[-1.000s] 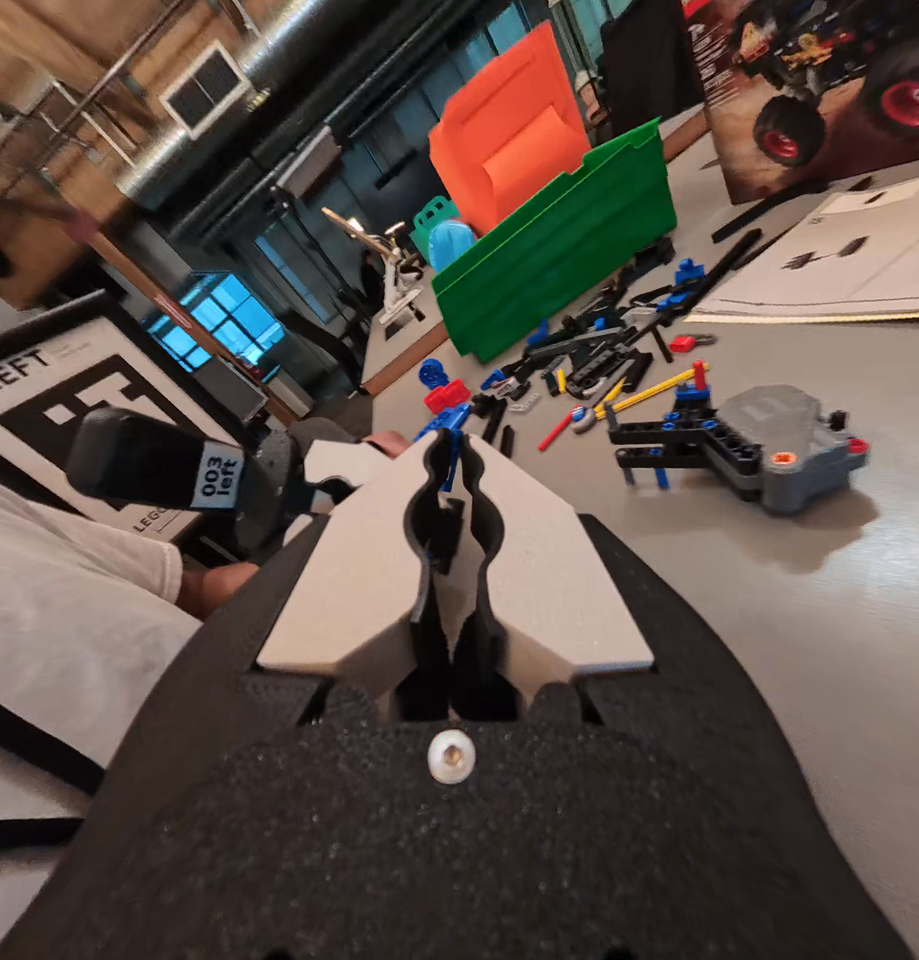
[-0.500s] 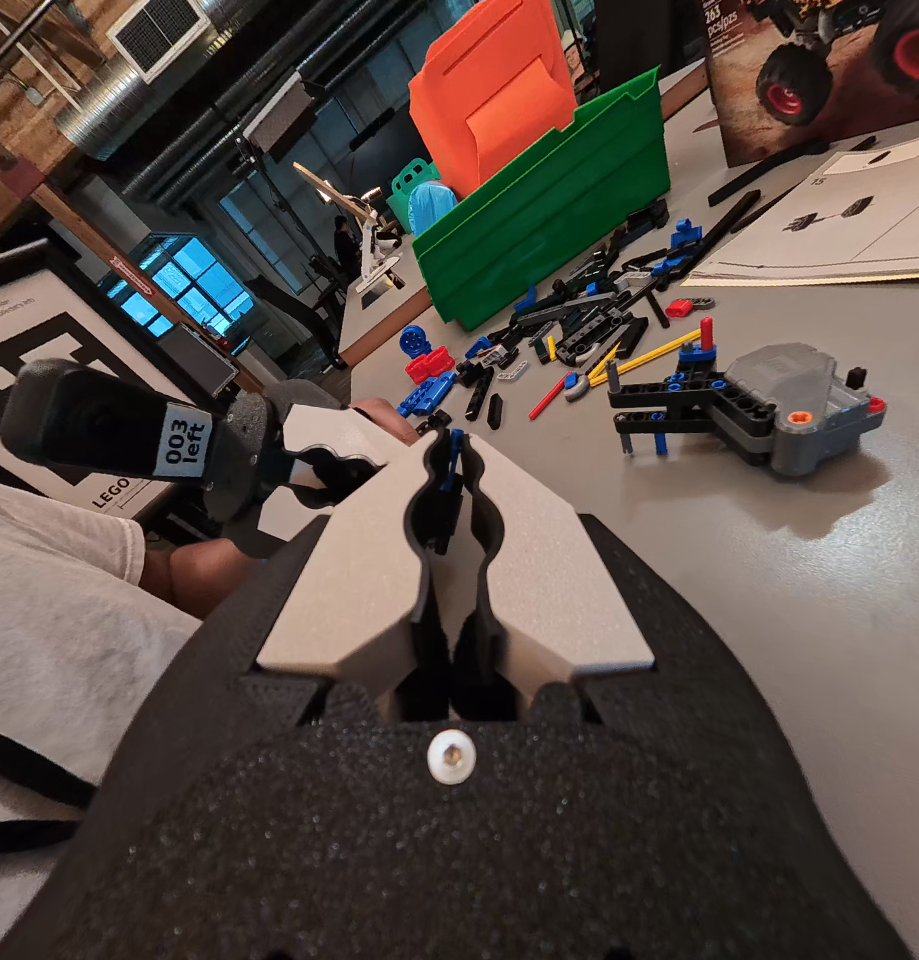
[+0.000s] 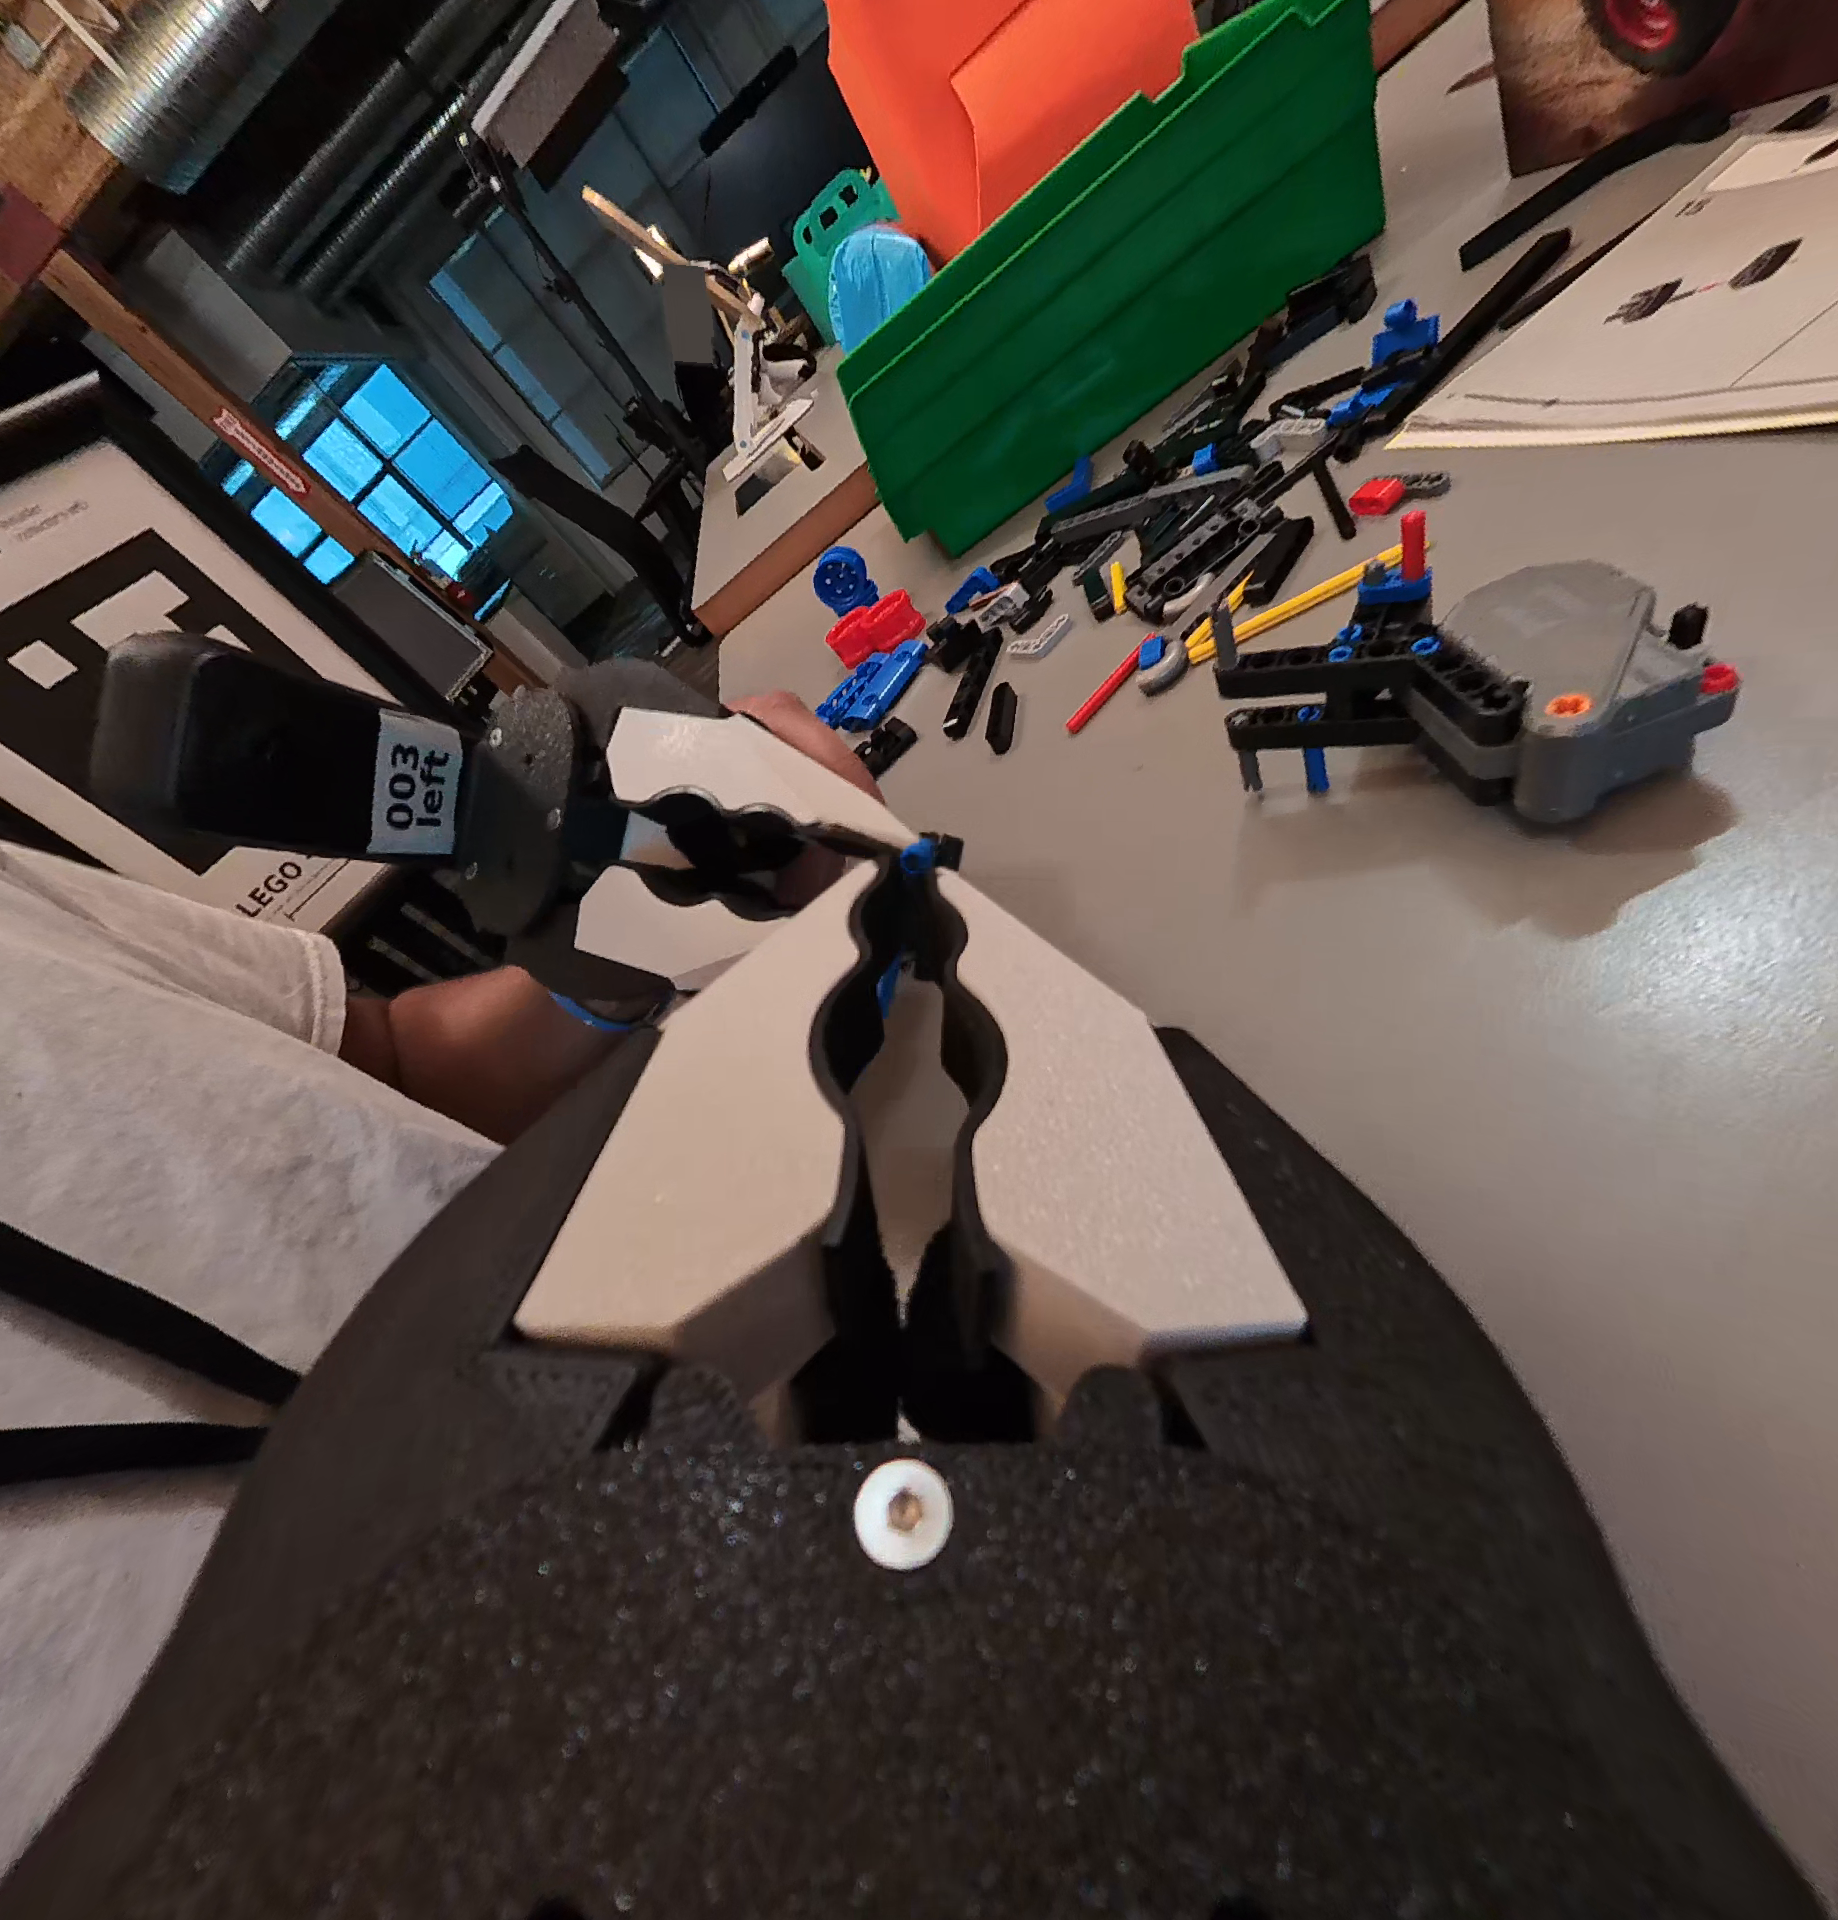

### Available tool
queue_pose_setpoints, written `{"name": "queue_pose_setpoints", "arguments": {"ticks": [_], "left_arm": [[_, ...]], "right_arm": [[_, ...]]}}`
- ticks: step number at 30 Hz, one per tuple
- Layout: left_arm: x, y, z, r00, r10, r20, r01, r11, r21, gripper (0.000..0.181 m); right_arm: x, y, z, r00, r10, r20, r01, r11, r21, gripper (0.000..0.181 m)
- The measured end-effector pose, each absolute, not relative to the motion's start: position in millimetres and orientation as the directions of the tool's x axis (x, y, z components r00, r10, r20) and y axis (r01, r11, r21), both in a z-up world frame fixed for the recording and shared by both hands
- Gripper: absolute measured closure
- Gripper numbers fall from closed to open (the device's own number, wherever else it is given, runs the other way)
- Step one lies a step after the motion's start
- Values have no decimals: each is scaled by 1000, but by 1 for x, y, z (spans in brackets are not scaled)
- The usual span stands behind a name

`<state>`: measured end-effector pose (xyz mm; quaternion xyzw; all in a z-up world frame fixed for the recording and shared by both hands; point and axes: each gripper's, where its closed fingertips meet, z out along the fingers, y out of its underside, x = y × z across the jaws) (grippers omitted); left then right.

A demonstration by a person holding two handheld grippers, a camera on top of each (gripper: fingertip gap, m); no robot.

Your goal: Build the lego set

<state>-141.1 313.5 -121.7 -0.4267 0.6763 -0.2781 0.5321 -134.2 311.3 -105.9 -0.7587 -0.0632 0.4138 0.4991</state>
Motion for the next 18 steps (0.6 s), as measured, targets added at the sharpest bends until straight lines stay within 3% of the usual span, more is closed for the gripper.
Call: {"name": "queue_pose_setpoints", "arguments": {"ticks": [11, 15, 18], "left_arm": [[-141, 313, -123, -70, -864, -498, -284, 496, -821, 167], [-141, 313, -124, -71, -861, -503, -291, 500, -816, 167], [-141, 312, -123, -71, -863, -500, -284, 498, -820, 167]], "right_arm": [[-123, 299, -111, 691, 512, -511, -232, -512, -827, 181], [-89, 279, -137, 826, 465, -317, 18, -584, -811, 181], [-68, 256, -146, 851, 471, -231, 171, -665, -727, 181]]}}
